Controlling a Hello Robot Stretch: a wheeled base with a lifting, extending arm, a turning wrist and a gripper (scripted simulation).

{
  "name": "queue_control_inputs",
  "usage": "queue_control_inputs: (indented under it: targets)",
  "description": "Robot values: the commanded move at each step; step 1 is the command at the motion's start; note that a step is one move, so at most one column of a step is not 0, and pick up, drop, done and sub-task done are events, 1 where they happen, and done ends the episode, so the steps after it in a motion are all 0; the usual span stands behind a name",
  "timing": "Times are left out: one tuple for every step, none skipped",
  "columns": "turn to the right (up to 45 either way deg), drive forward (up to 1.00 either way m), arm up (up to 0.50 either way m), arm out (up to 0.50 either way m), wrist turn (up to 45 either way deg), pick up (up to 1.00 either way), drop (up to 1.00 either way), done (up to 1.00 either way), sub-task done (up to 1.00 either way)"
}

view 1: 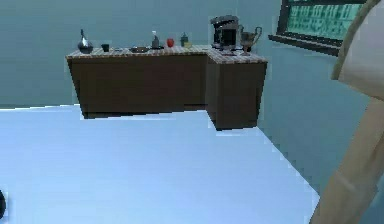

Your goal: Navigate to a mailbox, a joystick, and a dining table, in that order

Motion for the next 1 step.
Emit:
queue_control_inputs:
  targets:
    - [0.0,1.00,0.00,0.00,0.0,0.00,0.00,0.00,0.00]
